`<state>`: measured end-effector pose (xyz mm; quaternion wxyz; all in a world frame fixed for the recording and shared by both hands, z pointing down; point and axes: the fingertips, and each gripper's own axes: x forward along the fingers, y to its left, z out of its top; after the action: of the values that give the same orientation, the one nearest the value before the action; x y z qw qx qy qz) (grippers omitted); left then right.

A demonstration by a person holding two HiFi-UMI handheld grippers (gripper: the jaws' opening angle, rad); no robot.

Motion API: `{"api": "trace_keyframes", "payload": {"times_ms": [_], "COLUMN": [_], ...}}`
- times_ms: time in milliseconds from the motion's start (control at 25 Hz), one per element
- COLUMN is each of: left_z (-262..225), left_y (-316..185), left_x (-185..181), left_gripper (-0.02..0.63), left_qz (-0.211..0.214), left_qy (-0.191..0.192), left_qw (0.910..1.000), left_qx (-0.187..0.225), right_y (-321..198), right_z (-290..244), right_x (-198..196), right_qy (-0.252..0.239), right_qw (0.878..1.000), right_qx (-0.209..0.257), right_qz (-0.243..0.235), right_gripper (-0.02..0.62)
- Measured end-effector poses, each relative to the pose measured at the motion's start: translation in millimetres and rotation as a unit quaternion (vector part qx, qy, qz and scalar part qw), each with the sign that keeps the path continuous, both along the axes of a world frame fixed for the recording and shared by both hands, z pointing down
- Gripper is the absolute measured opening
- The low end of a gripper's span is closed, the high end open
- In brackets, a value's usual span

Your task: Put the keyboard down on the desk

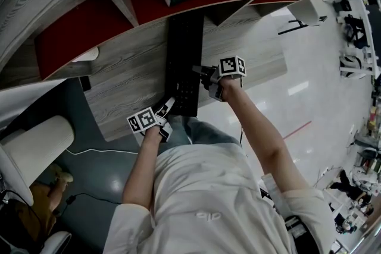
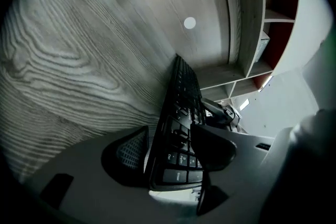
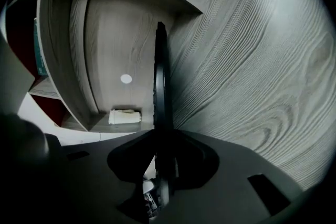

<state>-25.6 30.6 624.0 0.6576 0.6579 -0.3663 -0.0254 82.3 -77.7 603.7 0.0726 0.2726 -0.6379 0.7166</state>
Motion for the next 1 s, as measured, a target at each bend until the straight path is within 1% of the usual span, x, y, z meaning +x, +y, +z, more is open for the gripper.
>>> {"api": "trace_keyframes", "payload": {"times_ms": [120, 240, 440, 600, 800, 920, 1000], "left_z": [-1.1, -1.2, 0.6, 2.9, 6.4, 7.4, 7.3], "left_y": [2.2, 5.7, 10.1, 10.9, 11.8, 12.3, 12.4], "left_x": [-4.7, -7.3, -1.9, 6.9, 19.3, 25.6, 29.4], "left_gripper": [0.252, 0.255, 0.255, 0.236, 0.208, 0.199, 0.195], "left_qz": [0.009, 0.016, 0.042, 0.053, 0.075, 0.077, 0.083], "left_qy": [-0.021, -0.025, -0.033, -0.037, -0.059, -0.054, -0.057], "left_qw": [0.9997, 0.9995, 0.9985, 0.9979, 0.9954, 0.9955, 0.9949], "left_qx": [0.007, 0.008, 0.012, 0.010, 0.010, 0.005, 0.006], "right_y": [0.2, 0.8, -3.2, -8.4, -13.4, -14.5, -15.3], "right_z": [-0.5, 0.4, 4.0, 8.6, 11.7, 16.2, 20.3], "right_x": [-0.2, 0.9, 5.2, 13.4, 22.1, 29.8, 36.0], "right_qy": [0.001, 0.004, 0.017, 0.050, 0.082, 0.101, 0.127], "right_qw": [1.000, 1.000, 1.000, 0.999, 0.996, 0.994, 0.990], "right_qx": [0.001, 0.002, 0.004, 0.015, 0.031, 0.037, 0.045], "right_qz": [-0.012, -0.023, -0.021, -0.015, -0.023, -0.023, -0.026], "right_gripper": [0.120, 0.118, 0.121, 0.130, 0.135, 0.141, 0.148]}}
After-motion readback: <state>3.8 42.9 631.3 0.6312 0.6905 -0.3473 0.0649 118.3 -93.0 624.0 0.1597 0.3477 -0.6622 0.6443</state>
